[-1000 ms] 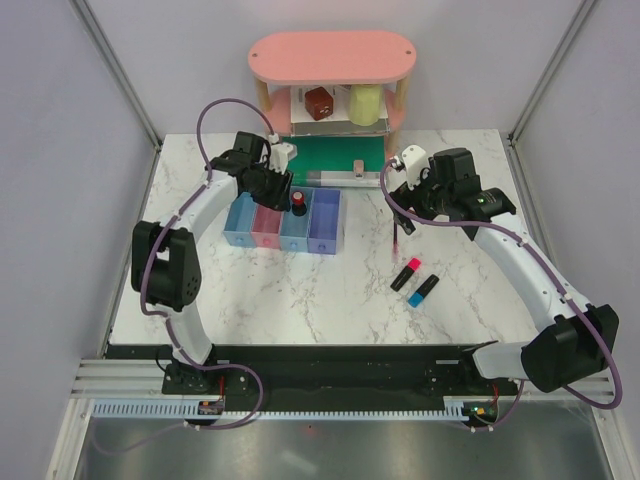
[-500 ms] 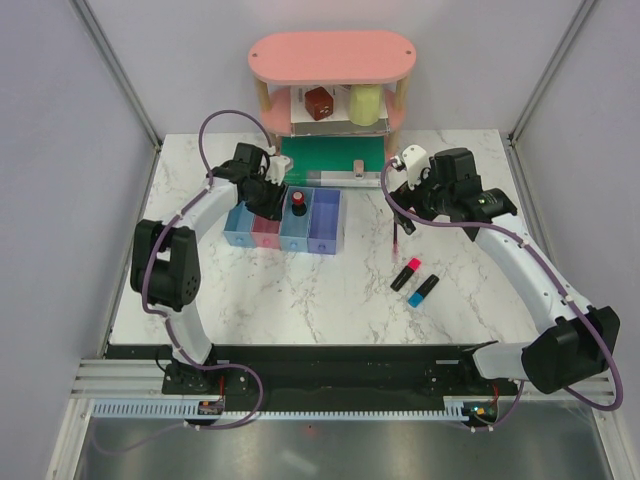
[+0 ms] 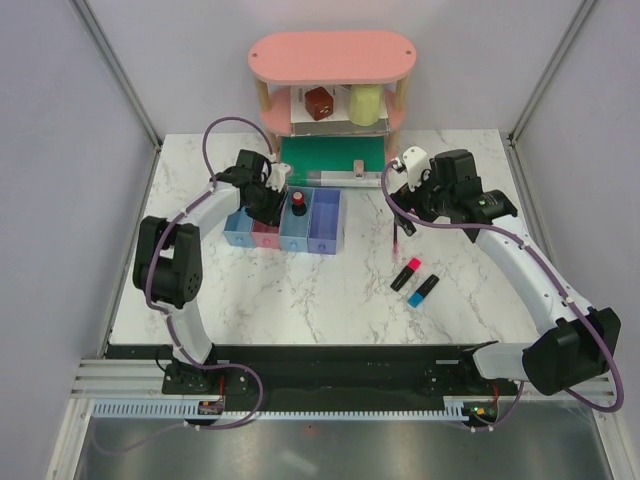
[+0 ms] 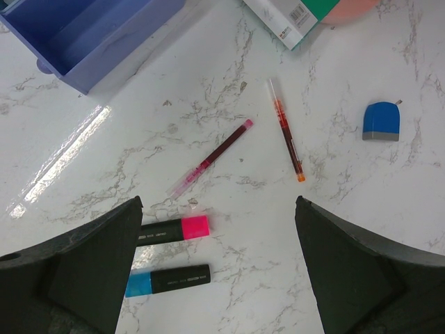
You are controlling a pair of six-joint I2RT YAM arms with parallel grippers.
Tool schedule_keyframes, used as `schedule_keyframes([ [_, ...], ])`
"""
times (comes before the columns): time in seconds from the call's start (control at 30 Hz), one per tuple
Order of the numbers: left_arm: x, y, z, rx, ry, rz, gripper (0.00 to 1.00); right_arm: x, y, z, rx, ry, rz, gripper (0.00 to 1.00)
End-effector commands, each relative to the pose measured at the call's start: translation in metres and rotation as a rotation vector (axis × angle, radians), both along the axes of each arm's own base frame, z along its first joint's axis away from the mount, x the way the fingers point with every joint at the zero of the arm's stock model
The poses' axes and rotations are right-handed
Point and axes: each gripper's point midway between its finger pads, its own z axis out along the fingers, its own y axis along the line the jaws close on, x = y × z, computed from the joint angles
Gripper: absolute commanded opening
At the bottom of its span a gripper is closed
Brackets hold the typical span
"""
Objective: Sort the stationery into containers
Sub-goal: Move the storage box to the center of the board.
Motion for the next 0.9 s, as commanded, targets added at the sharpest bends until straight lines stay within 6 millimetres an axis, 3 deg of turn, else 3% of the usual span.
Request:
schedule_keyframes([
  [0.0,-0.006,0.006,-0.024,0.031,0.032,-0.031,0.47,0.002,0.001,0.016,0.026,-0.052,0.0,0.98],
  [0.23,-0.027,-0.006,-0.032,-0.014,0.085,-0.064,0.47,0.002,0.002,0.014,0.025,-0.047,0.001,0.98],
  [0.5,-0.042,-0.037,-0.034,-0.063,0.123,-0.108,0.47,0.008,-0.005,0.009,-0.004,-0.056,-0.02,0.98],
  [0.7,-0.059,-0.057,-0.037,-0.068,0.157,-0.158,0.47,0.025,-0.021,-0.001,-0.037,-0.067,-0.093,0.98],
  [0.87,-0.069,-0.063,-0.036,-0.095,0.225,-0.148,0.47,0.051,-0.049,-0.01,-0.037,-0.057,-0.176,0.98],
])
